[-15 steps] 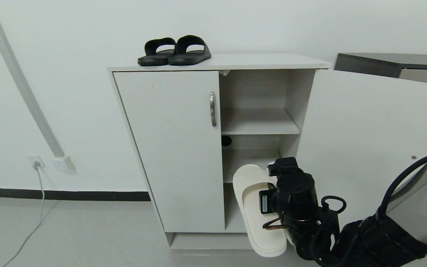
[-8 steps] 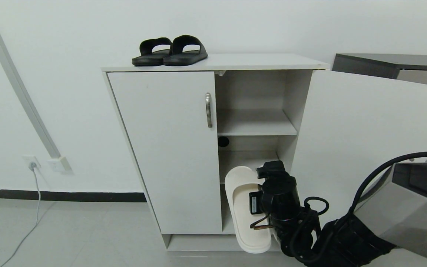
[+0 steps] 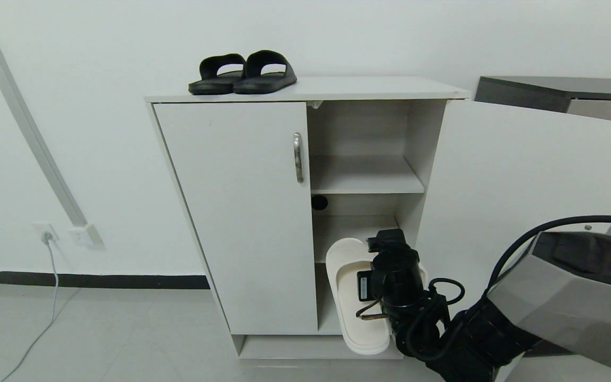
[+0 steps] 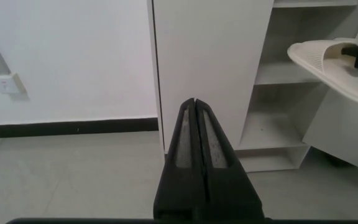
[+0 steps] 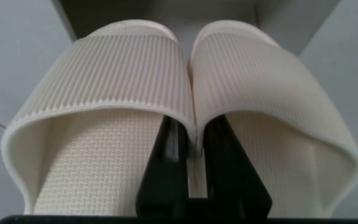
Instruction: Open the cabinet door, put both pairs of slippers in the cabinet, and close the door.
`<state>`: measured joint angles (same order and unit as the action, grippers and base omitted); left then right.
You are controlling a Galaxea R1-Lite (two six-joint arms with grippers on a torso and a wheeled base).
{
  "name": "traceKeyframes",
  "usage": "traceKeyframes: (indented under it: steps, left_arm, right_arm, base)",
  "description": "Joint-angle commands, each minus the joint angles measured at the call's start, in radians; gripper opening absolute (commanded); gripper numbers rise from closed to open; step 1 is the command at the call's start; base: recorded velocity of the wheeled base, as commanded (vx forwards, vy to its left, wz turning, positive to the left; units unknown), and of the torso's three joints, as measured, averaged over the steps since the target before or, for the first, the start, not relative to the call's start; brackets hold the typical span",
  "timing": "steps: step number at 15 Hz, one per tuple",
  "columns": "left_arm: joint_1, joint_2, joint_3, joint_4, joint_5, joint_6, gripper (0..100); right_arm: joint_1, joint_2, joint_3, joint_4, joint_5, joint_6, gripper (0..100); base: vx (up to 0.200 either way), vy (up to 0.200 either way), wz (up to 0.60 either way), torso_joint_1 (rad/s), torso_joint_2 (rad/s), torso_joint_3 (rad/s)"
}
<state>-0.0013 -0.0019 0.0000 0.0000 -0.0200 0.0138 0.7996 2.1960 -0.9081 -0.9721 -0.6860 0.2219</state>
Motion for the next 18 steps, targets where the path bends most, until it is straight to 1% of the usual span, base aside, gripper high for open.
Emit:
traceKeyframes:
  steps: [1,5,7,13,15,18]
  left_arm:
    - [0.000,0.002,0.000,0.000,0.000,0.000,0]
    - [0.000,0.002,0.000,0.000,0.000,0.002,0]
    - [0.000,0.002,0.000,0.000,0.000,0.002,0]
    - [0.000,0.002,0.000,0.000,0.000,0.002,0]
    - [0.000,0.002,0.000,0.000,0.000,0.002,0]
    - [0.000,0.002,0.000,0.000,0.000,0.002,0]
  right_arm:
    - [-0.002,0.007,-0.011,0.000,0.000,-0.001,0]
    - [-0.003,0.010,-0.045,0.006,0.008,-0.006,0]
    - [-0.007,0.013,-0.072,0.044,0.014,-0.004,0]
    - [-0.013,0.041,-0.080,0.038,0.013,0.002,0]
    - [-0.013,0.041,-0.083,0.015,0.009,0.001,0]
    - [-0.013,0.042,-0.054,-0.114,0.003,-0.072,0]
  base:
    - [0.000,0.000,0.00,0.000,0.00,0.000]
    - [0.000,0.000,0.00,0.004,0.00,-0.130]
    - [0.000,0.000,0.00,-0.002,0.00,-0.190]
    - [0.000,0.000,0.00,0.002,0.00,-0.194]
    - [0.000,0.000,0.00,0.000,0.00,-0.195]
    - [0.000,0.000,0.00,0.002,0.00,-0.193]
